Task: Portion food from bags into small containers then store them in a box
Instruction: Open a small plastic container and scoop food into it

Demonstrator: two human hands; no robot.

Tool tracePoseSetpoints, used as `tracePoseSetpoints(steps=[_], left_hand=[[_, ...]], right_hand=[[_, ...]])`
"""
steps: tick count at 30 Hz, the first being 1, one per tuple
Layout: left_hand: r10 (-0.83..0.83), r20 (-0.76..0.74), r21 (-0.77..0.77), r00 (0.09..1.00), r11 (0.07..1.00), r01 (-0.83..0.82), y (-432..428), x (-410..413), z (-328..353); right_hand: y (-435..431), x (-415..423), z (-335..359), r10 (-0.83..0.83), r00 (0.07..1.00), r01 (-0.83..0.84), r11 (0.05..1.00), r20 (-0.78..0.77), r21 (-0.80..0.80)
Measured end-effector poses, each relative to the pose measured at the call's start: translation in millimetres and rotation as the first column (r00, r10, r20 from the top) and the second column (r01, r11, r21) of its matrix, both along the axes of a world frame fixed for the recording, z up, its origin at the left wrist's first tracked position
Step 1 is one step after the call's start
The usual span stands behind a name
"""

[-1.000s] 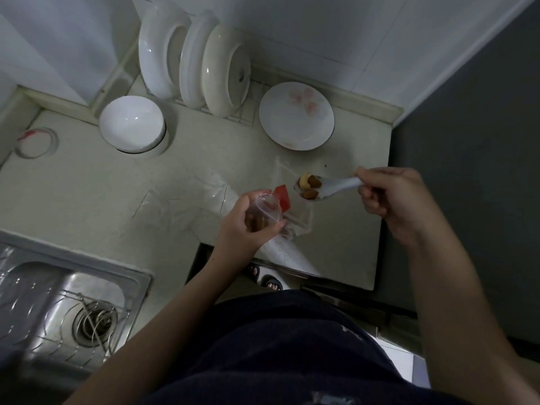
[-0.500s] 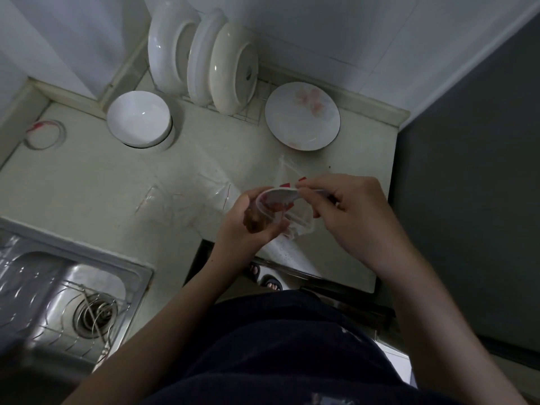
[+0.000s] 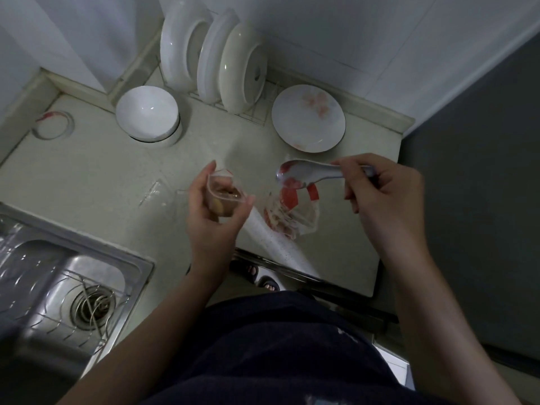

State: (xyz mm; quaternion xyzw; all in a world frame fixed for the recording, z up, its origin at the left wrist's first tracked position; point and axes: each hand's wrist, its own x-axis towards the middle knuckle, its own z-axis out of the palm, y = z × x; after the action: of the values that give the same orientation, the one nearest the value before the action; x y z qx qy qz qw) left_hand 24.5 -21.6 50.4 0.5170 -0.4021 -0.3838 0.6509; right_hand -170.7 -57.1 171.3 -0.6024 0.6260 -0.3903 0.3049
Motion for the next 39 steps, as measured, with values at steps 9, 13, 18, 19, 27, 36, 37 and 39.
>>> tracePoseSetpoints(steps=[9, 13, 18, 19, 27, 36, 37, 39], left_hand=[[-0.107, 0.083, 0.026, 0.991, 0.994, 0.105, 0, 2, -6], [-0.193, 0.008, 0.115, 0.981, 0.975, 0.191, 1, -1, -10], [-0.182, 0.067, 0.141, 0.981, 0.975, 0.171, 3, 0, -11], [-0.181, 0.062, 0.159, 0.981, 0.973, 0.170, 3, 0, -10], [-0.209, 0.066, 0.254, 0.976, 0.949, 0.187, 4, -1, -10], [-0.219, 0.052, 0.298, 0.974, 0.935, 0.194, 6, 1, -13], [-0.221, 0.059, 0.297, 0.974, 0.935, 0.194, 5, 1, -13], [-0.228, 0.075, 0.293, 0.971, 0.936, 0.197, 5, 0, -13]], right_hand=[[2, 4, -11, -0.003, 0.998, 0.005, 1.000, -0.070, 0.024], [1, 3, -11, -0.001, 0.974, -0.005, 1.000, -0.228, -0.028], [-10, 11, -20, 0.173, 0.742, -0.208, 0.978, -0.648, 0.022], [-15, 13, -25, 0.232, 0.699, -0.247, 0.966, -0.677, 0.077], [-55, 36, -76, 0.628, 0.378, -0.386, 0.775, -0.680, 0.501], [-61, 20, -104, 0.617, 0.532, -0.303, 0.778, -0.579, 0.550], [-63, 16, -109, 0.578, 0.600, -0.263, 0.796, -0.553, 0.546], [-67, 9, -115, 0.525, 0.715, -0.194, 0.783, -0.462, 0.591]])
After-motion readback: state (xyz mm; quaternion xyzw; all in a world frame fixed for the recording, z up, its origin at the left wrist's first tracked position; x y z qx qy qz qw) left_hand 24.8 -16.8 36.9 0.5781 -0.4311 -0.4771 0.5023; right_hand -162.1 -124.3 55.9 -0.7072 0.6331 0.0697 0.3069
